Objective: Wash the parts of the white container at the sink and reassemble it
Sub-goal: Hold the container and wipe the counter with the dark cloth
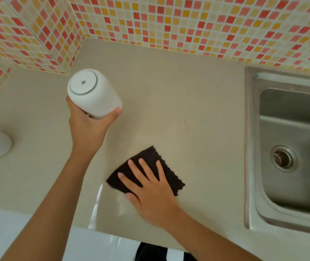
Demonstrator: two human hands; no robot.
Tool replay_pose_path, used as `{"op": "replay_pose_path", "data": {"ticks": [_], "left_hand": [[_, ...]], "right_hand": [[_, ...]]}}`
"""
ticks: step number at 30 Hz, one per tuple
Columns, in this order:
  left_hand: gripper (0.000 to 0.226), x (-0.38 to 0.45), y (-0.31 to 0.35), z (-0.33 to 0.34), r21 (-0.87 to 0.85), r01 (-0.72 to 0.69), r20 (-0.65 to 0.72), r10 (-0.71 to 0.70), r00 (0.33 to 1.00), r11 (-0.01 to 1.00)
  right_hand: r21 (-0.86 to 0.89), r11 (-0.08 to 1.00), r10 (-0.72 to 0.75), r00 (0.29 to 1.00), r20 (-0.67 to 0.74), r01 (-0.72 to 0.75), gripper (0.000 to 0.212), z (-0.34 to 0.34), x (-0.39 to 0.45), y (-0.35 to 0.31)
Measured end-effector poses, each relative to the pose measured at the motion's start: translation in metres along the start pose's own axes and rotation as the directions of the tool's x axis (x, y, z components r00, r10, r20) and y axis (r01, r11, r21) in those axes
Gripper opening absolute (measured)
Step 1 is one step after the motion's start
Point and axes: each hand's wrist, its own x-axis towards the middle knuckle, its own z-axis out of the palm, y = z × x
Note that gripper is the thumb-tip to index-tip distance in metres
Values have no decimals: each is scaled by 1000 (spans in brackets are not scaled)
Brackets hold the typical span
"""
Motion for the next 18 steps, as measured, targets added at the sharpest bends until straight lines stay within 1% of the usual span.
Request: {"op": "replay_pose_path", "data": {"ticks": [1, 2, 3, 5, 7, 9, 11, 13, 14, 16, 18], "left_hand": [[97, 2, 0, 4, -10, -6, 3, 6, 1000, 1000], [96, 3, 0, 7, -19, -7, 4, 8, 1000, 1000], [96, 5, -1, 10, -26, -7, 7, 7, 1000, 1000], [96, 7, -1, 16, -23, -12, 26, 13, 1000, 1000], [96, 7, 0, 22, -11, -23, 42, 23, 999, 1000], [96, 7, 2, 25, -4, -26, 63, 26, 998, 1000], [96, 11, 5, 27, 8, -30, 82, 30, 996, 1000], [96, 19, 10, 28, 17, -46, 83, 45, 996, 999], [95, 22, 12, 28, 17, -52, 79, 50, 996, 999], [94, 29, 17, 30, 9, -62, 75, 61, 995, 998], [93, 31, 19, 33, 4, -71, 81, 70, 994, 997]], "right_hand": [[3, 1000, -6, 1000, -23, 6, 50, -1, -1, 16], [-14, 1000, 26, 998, -54, -27, 50, -4, 9, 35], [-41, 995, 82, 993, -88, -86, 50, -9, 28, 55], [-47, 962, 259, 954, -151, -268, 52, -24, 84, 105], [-13, 897, 439, 895, -82, -442, 54, -47, 133, 150], [-3, 849, 528, 848, -45, -528, 55, -53, 155, 173], [3, 829, 558, 825, -88, -560, 56, -47, 142, 162], [8, 827, 554, 813, -176, -562, 56, -32, 100, 120], [20, 839, 536, 822, -189, -543, 56, -24, 72, 91], [16, 895, 443, 883, -153, -446, 56, -5, 13, 31], [-2, 942, 335, 939, -73, -336, 57, 1, -23, 0]]}}
